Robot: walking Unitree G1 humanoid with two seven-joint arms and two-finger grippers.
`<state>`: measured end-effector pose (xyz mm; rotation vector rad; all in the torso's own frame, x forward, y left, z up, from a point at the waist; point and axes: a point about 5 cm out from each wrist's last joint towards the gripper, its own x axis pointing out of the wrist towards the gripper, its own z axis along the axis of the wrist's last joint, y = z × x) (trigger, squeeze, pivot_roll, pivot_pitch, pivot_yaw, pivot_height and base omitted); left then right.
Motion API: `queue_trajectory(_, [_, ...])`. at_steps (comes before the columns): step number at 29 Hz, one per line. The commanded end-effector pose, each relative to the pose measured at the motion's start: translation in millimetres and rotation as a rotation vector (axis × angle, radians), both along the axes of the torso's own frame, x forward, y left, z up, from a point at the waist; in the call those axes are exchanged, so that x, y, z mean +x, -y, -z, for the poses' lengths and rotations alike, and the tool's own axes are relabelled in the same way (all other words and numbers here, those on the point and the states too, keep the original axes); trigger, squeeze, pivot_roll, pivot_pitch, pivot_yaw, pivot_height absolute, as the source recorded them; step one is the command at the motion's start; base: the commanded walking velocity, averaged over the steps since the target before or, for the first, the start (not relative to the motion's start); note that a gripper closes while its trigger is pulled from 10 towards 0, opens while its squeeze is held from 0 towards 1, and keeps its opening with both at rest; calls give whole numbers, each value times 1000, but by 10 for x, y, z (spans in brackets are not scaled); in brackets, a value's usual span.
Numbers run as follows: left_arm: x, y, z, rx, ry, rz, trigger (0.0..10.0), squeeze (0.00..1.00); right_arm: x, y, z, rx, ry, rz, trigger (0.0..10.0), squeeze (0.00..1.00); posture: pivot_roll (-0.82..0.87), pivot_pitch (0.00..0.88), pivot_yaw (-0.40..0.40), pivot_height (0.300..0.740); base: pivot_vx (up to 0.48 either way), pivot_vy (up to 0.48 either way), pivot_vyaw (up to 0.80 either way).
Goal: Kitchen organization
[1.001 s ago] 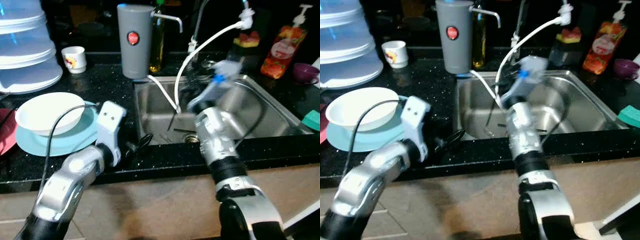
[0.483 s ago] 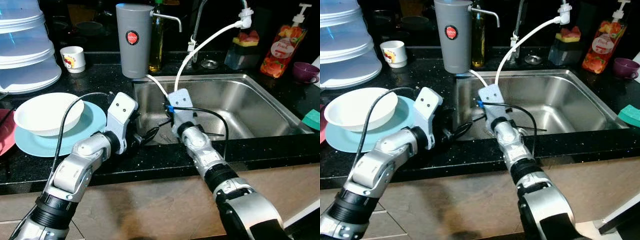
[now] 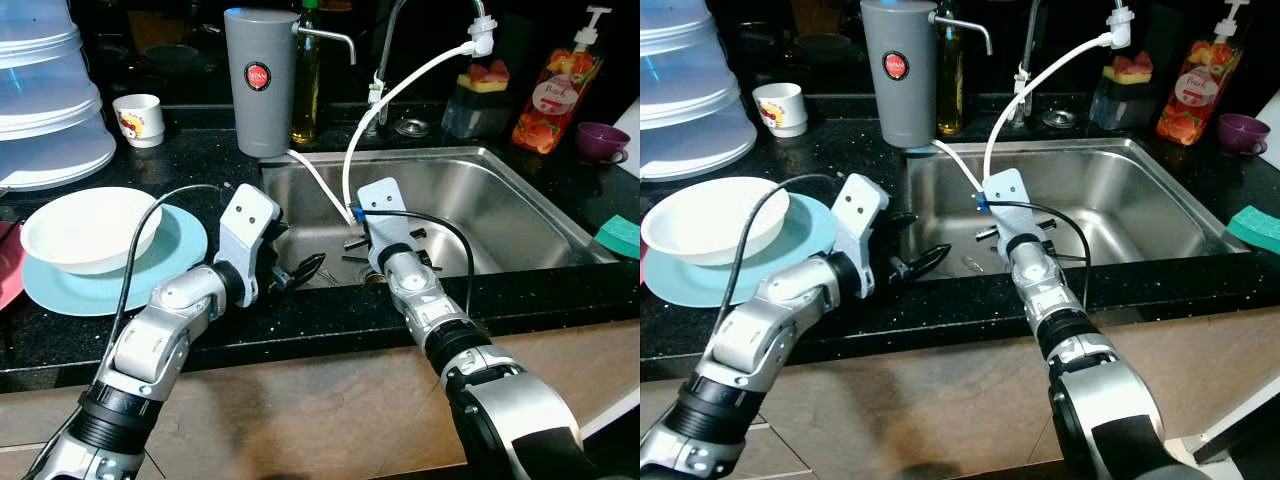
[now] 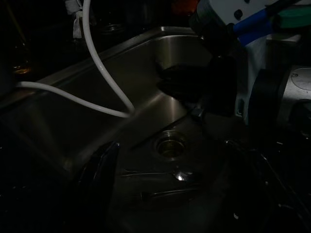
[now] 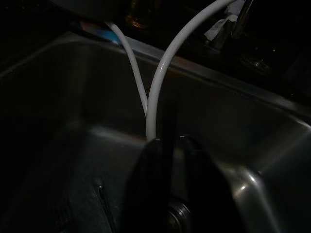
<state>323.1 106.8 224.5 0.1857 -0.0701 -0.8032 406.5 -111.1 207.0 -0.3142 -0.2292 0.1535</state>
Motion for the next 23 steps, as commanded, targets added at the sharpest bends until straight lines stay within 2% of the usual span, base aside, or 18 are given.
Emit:
queue_trajectory(1, [-2,-11,-11,-9,5,5,10000,0,14,17,11,23,-26,9,10000,1000,59,64,-26,740,0,0,0])
queue_trajectory(2, [2,-21,-19,-2,15,-10,10000,0,14,23,-2,37,-15,21,10000,1000,61,55,-23,740,0,0,0])
queue_trajectory(3, [23,-41,-44,13,39,-49,10000,0,16,38,-35,73,0,28,10000,576,63,53,-23,740,0,0,0])
queue_trajectory(4, [23,-41,-44,13,39,-49,10000,0,16,38,-35,73,0,28,10000,576,63,53,-23,740,0,0,0])
queue_trajectory(5, [44,-63,-77,25,64,-90,10000,0,17,56,-76,114,21,33,10000,0,68,47,-25,740,0,0,0])
queue_trajectory(8, [63,-100,-138,48,107,-142,10000,0,17,78,-122,163,41,33,10000,0,70,41,-25,740,0,0,0])
queue_trajectory(9, [77,-151,-209,100,155,-204,10000,0,17,87,-171,235,53,12,10000,0,72,38,-24,740,0,0,0])
queue_trajectory(10, [77,-151,-209,100,155,-204,10000,0,17,87,-171,235,53,12,10000,0,72,38,-24,740,0,0,0])
queue_trajectory(11, [103,-247,-273,171,188,-307,10000,0,12,65,-209,314,51,-40,10000,0,72,34,-22,740,0,0,0])
queue_trajectory(13, [103,-247,-273,171,188,-307,10000,0,12,65,-209,314,51,-40,10000,0,72,34,-22,740,0,0,0])
queue_trajectory(14, [123,-383,-330,280,238,-429,10000,0,-3,23,-223,388,37,-110,10000,0,73,32,-23,740,0,0,0])
queue_trajectory(15, [123,-383,-330,280,238,-429,10000,0,-3,23,-223,388,37,-110,10000,0,73,32,-23,740,0,0,0])
queue_trajectory(16, [136,-550,-373,411,293,-555,10000,0,-33,-41,-202,441,11,-200,10000,0,75,37,-28,740,0,0,0])
queue_trajectory(17, [136,-550,-373,411,293,-555,10000,0,-33,-41,-202,441,11,-200,10000,0,75,37,-28,740,0,0,0])
queue_trajectory(18, [135,-705,-408,519,331,-659,10000,0,-71,-109,-171,479,-22,-287,10000,0,79,40,-30,740,0,0,0])
queue_trajectory(20, [109,-892,-443,659,348,-754,10000,0,-143,-208,-144,491,-63,-409,10000,0,84,46,-30,740,0,0,0])
queue_trajectory(23, [97,-941,-442,691,332,-777,10000,0,-164,-235,-147,487,-74,-442,10000,0,84,46,-30,740,0,0,0])
